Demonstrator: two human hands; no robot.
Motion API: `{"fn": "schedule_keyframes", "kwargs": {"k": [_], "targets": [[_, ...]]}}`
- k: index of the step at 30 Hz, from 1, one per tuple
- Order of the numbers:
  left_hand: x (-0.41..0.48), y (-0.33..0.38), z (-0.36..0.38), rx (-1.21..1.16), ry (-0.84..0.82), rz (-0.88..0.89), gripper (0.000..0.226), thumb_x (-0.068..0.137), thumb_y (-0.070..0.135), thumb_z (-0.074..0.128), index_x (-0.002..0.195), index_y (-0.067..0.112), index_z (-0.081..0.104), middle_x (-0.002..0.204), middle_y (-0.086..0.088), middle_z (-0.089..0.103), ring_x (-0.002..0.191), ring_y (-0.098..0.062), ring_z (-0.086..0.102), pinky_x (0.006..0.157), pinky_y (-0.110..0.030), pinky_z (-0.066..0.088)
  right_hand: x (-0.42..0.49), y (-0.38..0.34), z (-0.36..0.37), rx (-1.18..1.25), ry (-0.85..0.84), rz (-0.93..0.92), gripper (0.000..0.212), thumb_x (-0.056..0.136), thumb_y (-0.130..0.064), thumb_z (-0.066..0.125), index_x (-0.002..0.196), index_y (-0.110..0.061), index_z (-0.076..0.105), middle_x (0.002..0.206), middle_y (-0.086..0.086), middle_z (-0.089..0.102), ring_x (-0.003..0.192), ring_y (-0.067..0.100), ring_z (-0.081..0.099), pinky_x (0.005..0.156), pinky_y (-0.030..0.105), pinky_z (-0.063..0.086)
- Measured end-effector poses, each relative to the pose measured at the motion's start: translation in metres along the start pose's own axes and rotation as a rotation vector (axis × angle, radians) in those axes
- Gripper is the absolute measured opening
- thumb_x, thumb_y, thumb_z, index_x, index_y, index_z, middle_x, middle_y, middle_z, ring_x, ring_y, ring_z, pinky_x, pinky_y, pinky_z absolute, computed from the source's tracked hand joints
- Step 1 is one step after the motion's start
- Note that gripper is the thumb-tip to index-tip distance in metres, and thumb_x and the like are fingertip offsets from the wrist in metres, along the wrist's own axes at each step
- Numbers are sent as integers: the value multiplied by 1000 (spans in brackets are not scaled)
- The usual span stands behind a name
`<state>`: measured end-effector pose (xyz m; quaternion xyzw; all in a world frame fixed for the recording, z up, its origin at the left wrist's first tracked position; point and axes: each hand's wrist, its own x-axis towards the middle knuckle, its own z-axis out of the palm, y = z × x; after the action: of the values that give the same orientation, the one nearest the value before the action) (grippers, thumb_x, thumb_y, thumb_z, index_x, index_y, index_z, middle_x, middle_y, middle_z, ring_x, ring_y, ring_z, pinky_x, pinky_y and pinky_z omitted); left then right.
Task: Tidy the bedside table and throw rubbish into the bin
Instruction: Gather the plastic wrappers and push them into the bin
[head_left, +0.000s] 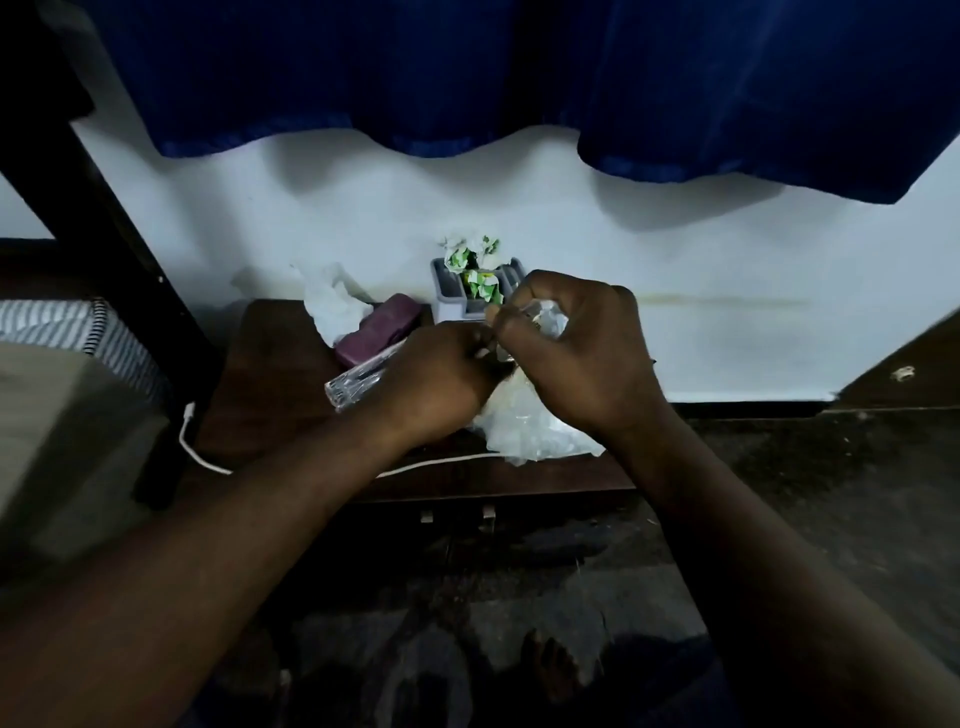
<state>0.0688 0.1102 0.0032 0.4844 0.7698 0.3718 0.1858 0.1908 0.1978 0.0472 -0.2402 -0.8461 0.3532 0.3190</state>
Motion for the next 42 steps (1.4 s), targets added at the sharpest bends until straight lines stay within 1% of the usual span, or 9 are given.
{"fn": "schedule_keyframes", "kwargs": {"k": [3,6,9,13,17,24,30,35,42], "targets": [[17,-18,9,-215,-62,-118,14,101,17,52,92,14,62,71,-4,73,69,-32,72,67,-49,60,12,22,1,-11,81,55,22,85,-30,68,66,-17,67,58,-1,62,58,20,58,57,36,47],[33,-32,15,-322,-77,-178,24,101,-5,46,93,6,66,61,0,67,53,-14,65,55,-34,51,26,45,2,-97,114,164,29,84,-34,67,70,-9,68,60,8,62,62,28,59,62,43,50],[46,-30,21,-91,-102,-163,18,101,16,59,90,16,72,61,13,65,53,3,56,54,-18,42,40,62,3,-175,113,198,34,84,-39,65,75,-7,69,66,9,66,67,28,62,66,43,52],[46,-31,43,206,-222,-99,45,81,64,73,114,34,69,109,9,72,97,-11,66,85,-26,50,54,71,10,-179,140,203,24,86,-37,67,79,-14,71,74,1,72,75,23,66,75,38,54],[41,-29,67,312,-310,-13,78,72,63,79,142,45,49,136,7,63,121,-16,60,99,-35,50,60,76,17,-198,148,198,17,86,-37,68,85,-22,74,82,-4,76,81,17,69,79,34,54],[39,-25,74,533,-363,58,90,71,62,80,148,47,38,135,1,52,122,-23,57,92,-37,51,55,81,12,-235,97,213,25,86,-39,65,81,-16,73,78,-1,74,77,19,68,77,39,55],[40,-23,71,476,-99,189,43,93,44,61,134,32,60,122,-4,57,107,-29,63,74,-34,49,54,81,12,-227,123,217,29,87,-45,66,80,-18,72,76,-1,73,77,20,68,76,38,54],[50,-24,56,287,110,226,36,87,45,66,116,24,69,111,-4,63,98,-27,65,80,-39,54,56,74,11,-67,251,187,18,88,-34,70,75,-21,69,69,-8,70,68,7,64,71,31,52],[66,-27,22,-36,363,160,26,79,39,82,92,21,67,96,0,52,80,-13,54,71,-24,41,65,77,0,197,500,250,34,87,-45,71,77,-12,69,72,5,72,73,26,67,74,43,56]]}}
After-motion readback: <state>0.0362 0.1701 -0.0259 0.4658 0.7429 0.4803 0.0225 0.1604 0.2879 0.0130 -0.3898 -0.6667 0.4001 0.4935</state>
